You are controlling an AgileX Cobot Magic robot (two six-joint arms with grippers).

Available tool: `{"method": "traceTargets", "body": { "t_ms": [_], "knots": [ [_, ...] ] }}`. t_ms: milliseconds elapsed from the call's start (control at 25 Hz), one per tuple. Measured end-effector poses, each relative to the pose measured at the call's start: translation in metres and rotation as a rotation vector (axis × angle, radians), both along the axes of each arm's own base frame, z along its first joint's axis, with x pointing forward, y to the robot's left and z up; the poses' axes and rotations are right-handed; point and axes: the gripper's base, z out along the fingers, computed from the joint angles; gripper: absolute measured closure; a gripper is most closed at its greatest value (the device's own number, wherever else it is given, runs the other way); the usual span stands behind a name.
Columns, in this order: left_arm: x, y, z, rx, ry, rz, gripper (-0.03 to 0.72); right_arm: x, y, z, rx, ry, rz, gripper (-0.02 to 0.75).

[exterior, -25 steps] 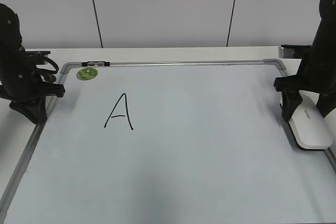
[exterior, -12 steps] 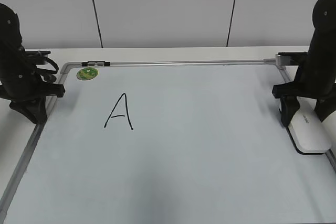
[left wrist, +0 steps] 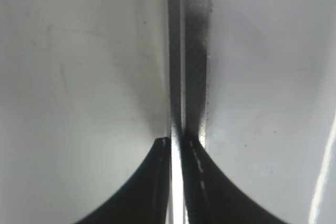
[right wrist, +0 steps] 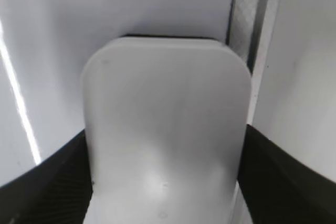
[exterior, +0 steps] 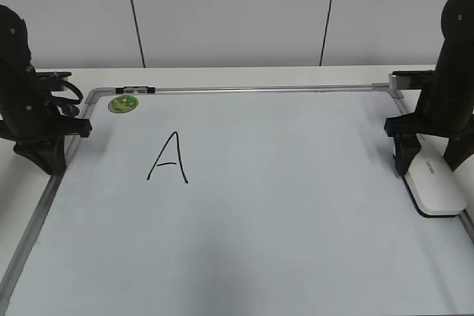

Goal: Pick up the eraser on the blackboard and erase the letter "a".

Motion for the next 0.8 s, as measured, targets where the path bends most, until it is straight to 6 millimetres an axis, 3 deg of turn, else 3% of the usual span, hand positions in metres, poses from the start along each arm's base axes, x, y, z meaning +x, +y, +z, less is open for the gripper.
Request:
{"method": "traceTargets", "body": {
  "t_ms": [240, 520, 640, 800],
  "knots": [
    [0.000, 0.000, 0.000, 0.000, 0.002, 0.000, 0.633, 0.001, 0.000, 0.003, 0.000, 0.000, 0.000, 0.119],
    [0.000, 0.000, 0.003, 0.002, 0.034, -0.002, 0.608, 0.010, 0.000, 0.023, 0.001, -0.048, -0.002, 0.118],
    [0.001, 0.001, 0.010, 0.019, 0.018, -0.012, 0.470, 0.009, 0.000, 0.030, 0.001, -0.062, -0.002, 0.118],
    [0.000, 0.006, 0.038, 0.064, -0.048, -0.038, 0.180, 0.008, 0.000, 0.036, 0.003, -0.074, -0.003, 0.118]
  ]
}}
